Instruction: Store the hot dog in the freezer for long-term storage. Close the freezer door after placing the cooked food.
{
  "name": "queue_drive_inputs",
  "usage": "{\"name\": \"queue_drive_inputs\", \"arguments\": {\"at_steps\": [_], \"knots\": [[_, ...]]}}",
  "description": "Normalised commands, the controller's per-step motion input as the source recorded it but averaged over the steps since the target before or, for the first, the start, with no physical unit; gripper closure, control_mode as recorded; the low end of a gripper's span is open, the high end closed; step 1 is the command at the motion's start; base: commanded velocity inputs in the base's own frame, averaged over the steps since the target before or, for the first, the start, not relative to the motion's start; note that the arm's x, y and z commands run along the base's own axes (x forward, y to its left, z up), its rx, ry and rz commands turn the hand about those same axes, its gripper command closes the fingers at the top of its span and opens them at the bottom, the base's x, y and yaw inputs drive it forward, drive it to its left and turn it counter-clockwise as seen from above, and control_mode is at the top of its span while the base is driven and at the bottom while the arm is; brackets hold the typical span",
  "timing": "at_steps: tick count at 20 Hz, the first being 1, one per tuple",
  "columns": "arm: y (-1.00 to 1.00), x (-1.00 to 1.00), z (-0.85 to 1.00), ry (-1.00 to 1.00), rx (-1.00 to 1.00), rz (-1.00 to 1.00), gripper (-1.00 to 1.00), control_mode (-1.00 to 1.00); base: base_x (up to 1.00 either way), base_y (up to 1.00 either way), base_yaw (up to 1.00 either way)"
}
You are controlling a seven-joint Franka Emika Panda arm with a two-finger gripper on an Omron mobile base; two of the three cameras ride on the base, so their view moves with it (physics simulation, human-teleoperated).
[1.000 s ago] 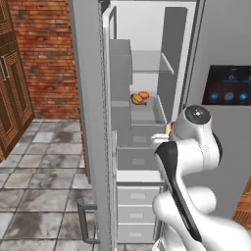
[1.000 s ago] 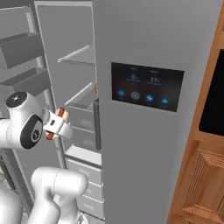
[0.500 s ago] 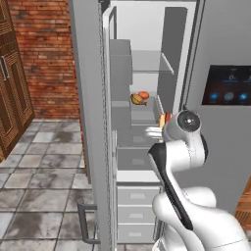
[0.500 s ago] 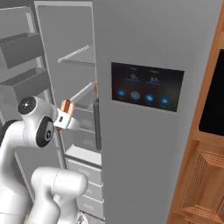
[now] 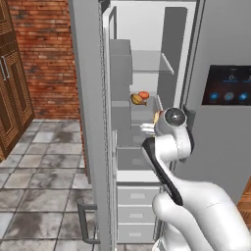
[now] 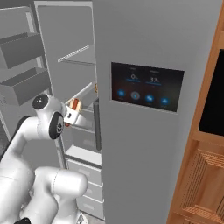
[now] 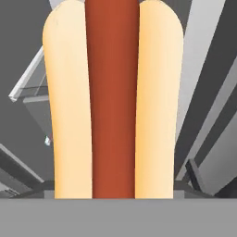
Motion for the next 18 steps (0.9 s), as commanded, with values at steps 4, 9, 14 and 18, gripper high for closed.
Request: {"name": "queue_drive_inputs", "arguments": {"at_steps": [4, 9, 14, 18], "knots": [[0.00, 0.51, 0.00, 0.08, 0.00, -0.02, 1.00, -1.00, 0.00, 0.00, 0.00], [0.00, 0.41, 0.00, 0.00, 0.00, 0.00, 1.00, -1.00, 0.00, 0.00, 0.00], [0.00, 0.44, 0.00, 0.00, 0.00, 0.00, 1.00, -1.00, 0.00, 0.00, 0.00], [0.00, 0.52, 0.00, 0.00, 0.00, 0.00, 1.00, -1.00, 0.00, 0.00, 0.00]]}}
